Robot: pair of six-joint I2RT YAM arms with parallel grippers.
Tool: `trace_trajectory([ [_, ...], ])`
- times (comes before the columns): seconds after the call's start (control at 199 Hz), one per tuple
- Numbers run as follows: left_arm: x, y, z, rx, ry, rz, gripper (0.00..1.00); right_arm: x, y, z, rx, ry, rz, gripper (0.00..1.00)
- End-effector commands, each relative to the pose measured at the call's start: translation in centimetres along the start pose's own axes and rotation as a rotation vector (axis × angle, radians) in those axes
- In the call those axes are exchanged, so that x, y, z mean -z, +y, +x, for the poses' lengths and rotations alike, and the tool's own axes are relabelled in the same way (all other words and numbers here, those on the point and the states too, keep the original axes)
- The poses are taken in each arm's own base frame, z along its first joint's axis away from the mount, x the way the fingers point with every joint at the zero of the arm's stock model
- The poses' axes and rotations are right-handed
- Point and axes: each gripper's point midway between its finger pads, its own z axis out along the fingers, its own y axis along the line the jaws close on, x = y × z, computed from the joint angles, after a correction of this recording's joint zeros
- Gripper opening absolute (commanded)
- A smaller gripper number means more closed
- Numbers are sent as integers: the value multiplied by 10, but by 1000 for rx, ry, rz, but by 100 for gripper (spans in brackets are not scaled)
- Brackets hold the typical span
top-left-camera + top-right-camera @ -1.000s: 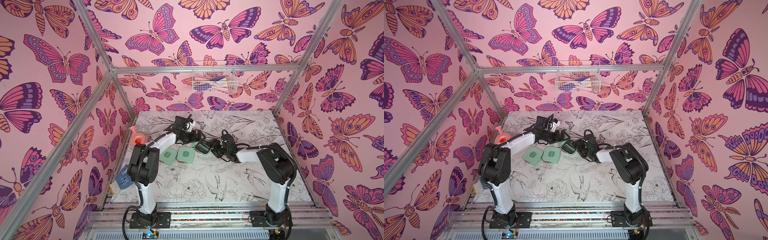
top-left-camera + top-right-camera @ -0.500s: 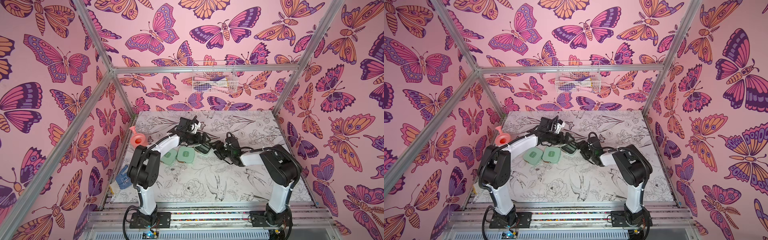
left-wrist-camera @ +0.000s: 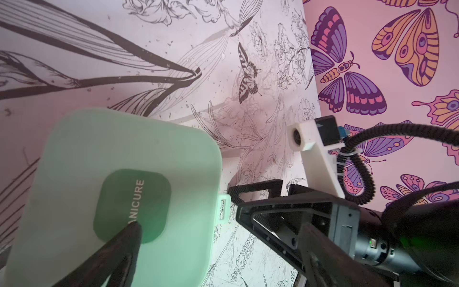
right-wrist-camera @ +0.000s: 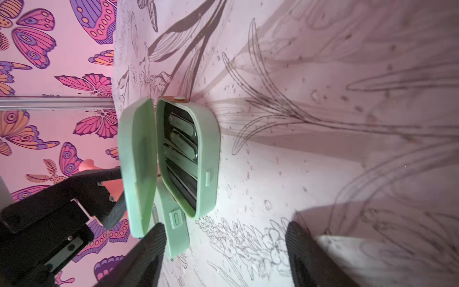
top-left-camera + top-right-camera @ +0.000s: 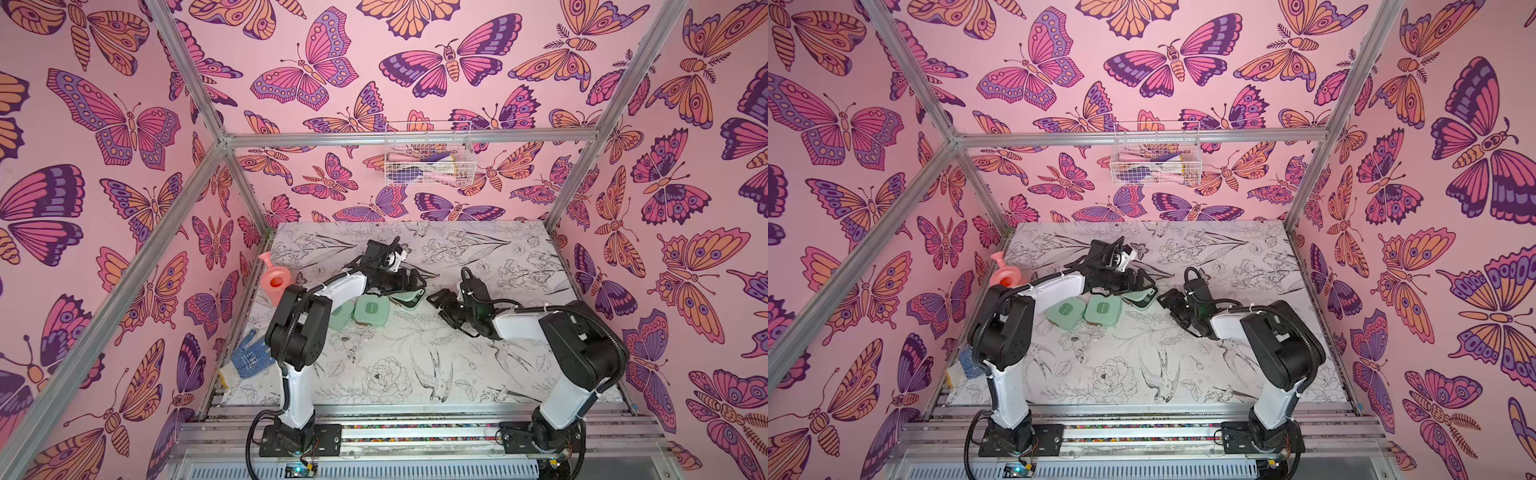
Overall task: Organize nail clipper sets
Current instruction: Close the storage box at the center of the board.
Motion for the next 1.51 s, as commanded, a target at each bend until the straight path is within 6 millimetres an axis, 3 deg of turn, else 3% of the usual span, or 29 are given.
trace_trajectory([
  [0.0, -13, 7, 14, 21, 35, 4, 100, 10, -2, -2, 49, 2, 61, 77],
  [0.151, -19, 14, 22, 39, 51, -16, 100, 8, 4, -5, 59, 6, 58, 70],
  [0.613, -22, 34, 43, 91, 74, -76, 100, -46, 23, -3, -46, 88, -75, 34],
  [1.045, -22, 40, 48, 104, 80, -93, 100, -23, 39, -6, -12, 79, -72, 34],
  [1.226, -22, 41, 49, 107, 81, -95, 100, -33, 49, -6, -19, 110, -96, 34],
  [1.502, -19, 37, 47, 100, 76, -89, 100, -42, 38, -5, -28, 116, -62, 33],
])
